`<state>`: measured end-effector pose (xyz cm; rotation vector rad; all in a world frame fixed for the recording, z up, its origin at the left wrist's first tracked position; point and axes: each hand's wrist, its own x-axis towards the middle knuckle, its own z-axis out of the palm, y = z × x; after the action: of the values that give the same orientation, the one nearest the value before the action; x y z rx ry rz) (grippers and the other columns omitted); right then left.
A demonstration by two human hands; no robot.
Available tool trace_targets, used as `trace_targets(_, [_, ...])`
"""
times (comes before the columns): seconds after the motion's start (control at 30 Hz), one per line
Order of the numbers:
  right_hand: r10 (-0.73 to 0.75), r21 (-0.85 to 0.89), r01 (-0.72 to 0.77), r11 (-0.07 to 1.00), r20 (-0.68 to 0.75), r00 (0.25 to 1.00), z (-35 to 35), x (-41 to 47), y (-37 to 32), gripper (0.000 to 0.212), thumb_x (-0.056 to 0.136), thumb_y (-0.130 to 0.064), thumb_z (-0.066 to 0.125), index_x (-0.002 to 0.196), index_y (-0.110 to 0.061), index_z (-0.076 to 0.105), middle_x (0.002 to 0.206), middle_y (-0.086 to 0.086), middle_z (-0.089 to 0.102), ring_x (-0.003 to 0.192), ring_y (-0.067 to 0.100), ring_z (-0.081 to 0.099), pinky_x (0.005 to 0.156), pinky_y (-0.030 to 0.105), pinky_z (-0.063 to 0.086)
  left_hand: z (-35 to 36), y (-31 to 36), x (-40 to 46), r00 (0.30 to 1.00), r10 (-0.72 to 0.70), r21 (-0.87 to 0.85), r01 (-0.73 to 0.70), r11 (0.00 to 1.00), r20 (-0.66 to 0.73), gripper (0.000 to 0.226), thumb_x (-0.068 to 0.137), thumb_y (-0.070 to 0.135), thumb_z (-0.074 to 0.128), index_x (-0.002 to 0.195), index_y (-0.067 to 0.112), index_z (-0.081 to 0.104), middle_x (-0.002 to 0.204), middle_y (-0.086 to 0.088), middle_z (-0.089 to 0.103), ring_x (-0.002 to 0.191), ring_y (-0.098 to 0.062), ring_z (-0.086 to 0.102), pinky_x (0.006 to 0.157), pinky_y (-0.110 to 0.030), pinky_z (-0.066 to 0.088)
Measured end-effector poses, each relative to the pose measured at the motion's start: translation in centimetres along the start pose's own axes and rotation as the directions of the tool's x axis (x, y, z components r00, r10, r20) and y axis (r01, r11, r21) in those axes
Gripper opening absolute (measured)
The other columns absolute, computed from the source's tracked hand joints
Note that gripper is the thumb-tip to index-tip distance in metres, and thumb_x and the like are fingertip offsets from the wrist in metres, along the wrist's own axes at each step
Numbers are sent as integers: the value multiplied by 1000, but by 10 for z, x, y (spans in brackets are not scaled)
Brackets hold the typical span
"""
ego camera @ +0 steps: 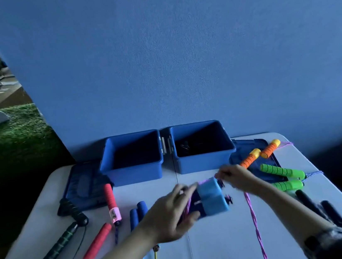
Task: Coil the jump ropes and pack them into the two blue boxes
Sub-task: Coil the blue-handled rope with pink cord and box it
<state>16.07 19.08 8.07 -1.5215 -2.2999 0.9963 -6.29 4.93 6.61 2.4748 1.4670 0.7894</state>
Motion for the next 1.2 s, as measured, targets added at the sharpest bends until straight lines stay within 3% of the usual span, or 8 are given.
trace_targets(0.13, [116,262,-173,949,219,969,49,-20,-10,27,97,-29,47,73,-24,58,58,-2,40,41,8,32,39,18,26,-13,-12,21,927,-253,-52,249,967,-276,53,92,54,39,136,25,30,119,-5,48,97,-26,59,69,-39,55])
trace_targets(0.27, [85,287,-169,943,284,955,90,-42,-34,33,98,-21,41,72,-30,60,57,-2,42,39,10,40,39,19,35,-13,-35,35,812,-423,-55,440,897,-402,53,89,53,40,128,17,41,110,-9,51,86,-34,61,56,-39,53])
trace_targets(0.47, [-132,42,126,991,201,971,91,-74,-67,26,98,-26,41,95,-12,62,67,1,54,59,16,48,61,26,39,-7,-70,28,746,-576,98,636,766,-334,53,85,54,39,111,9,50,92,-14,52,64,-38,60,42,-36,47])
trace_targets(0.63, [-243,-140,279,950,227,943,78,-86,-78,31,97,-37,39,77,-14,46,74,15,53,67,29,40,65,37,41,12,-70,19,752,-610,168,654,737,-250,55,83,55,33,102,8,55,74,-14,53,54,-37,60,40,-31,42])
trace_targets(0.77, [-329,-122,370,921,266,906,61,-88,-88,26,96,-29,42,76,-14,47,71,9,52,64,23,41,62,31,37,30,-60,16,788,-600,235,614,753,-135,57,85,53,29,108,10,57,70,-13,55,58,-35,60,45,-34,46])
trace_targets(0.9, [-334,-77,351,933,173,926,27,-67,-90,21,96,-17,44,87,-10,62,78,4,62,65,9,45,67,26,38,44,-41,3,913,-407,397,365,842,23,50,79,40,35,119,15,50,70,-3,57,52,-24,59,37,-33,43])
trace_targets(1.03, [-228,-62,236,970,108,968,7,-38,-68,21,95,-18,47,78,-20,59,66,-11,55,62,9,49,62,22,40,57,-22,-12,991,-122,305,99,947,58,51,88,31,39,135,10,41,80,-4,59,59,-23,57,43,-29,46])
trace_targets(1.2, [-203,-131,226,965,167,965,6,-20,-30,18,94,-23,51,90,-18,68,77,-16,63,72,0,58,69,18,47,46,2,-17,998,1,126,-9,992,64,53,96,44,39,138,13,35,88,-6,60,70,-24,58,56,-33,51])
